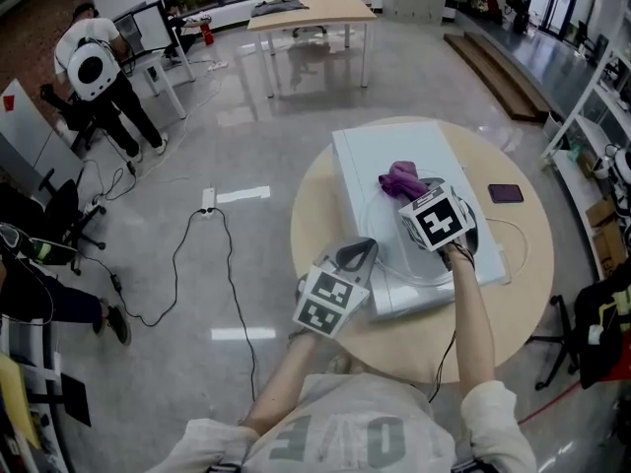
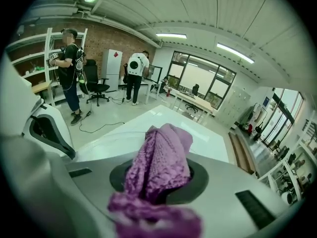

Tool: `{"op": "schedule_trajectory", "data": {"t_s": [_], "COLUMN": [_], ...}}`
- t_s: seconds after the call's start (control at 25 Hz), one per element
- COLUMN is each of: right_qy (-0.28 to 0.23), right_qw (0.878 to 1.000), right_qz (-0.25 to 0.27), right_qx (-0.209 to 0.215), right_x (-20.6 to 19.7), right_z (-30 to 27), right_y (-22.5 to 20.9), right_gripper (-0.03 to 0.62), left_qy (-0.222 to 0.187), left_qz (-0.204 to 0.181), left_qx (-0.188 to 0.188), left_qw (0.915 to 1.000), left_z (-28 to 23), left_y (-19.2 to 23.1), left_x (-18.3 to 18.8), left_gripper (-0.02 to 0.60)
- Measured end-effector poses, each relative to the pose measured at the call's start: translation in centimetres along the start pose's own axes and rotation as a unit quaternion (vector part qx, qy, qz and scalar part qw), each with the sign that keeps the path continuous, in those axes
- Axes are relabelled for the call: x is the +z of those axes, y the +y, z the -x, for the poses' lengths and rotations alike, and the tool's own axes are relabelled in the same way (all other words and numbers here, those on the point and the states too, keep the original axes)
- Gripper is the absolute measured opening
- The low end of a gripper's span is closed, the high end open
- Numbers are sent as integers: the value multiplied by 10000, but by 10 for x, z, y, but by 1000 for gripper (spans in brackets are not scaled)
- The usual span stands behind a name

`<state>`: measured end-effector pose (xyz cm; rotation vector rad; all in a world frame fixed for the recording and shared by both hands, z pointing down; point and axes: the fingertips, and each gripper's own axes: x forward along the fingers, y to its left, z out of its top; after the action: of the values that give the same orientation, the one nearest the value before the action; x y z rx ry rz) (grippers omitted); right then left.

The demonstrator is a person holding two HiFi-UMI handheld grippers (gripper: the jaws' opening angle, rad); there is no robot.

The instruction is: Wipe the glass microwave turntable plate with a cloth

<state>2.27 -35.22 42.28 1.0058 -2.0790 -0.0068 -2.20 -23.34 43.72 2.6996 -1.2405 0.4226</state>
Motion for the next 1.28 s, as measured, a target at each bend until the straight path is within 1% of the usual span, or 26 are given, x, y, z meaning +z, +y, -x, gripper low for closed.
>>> {"op": "schedule_trajectory", "data": {"t_s": [0.2, 0.52, 0.64, 0.92, 1.28], "right_qy": [-45, 68, 74, 5, -47], "right_qw": [9998, 9982, 9978, 9984, 9985], "right_qz": [191, 515, 580, 477, 425], "right_qx": [69, 306, 297, 313, 343], "right_x": [0, -18, -25, -37, -43], "right_z": [10, 52, 65, 86, 99], "right_y": [14, 69, 87, 111, 125], "right_gripper": [48, 48, 48, 48, 48], "left_qy": [-14, 42, 44, 22, -9], "left_qz": [-10, -29, -32, -30, -17], "left_qx": [26, 88, 104, 142, 176], "left_qw": [10000, 9999, 9999, 9999, 9998], "left_z": [1, 2, 2, 1, 2], "left_y": [2, 3, 5, 7, 8], "left_x": [1, 2, 1, 2, 4], "left_gripper": [-5, -5, -5, -5, -5]}}
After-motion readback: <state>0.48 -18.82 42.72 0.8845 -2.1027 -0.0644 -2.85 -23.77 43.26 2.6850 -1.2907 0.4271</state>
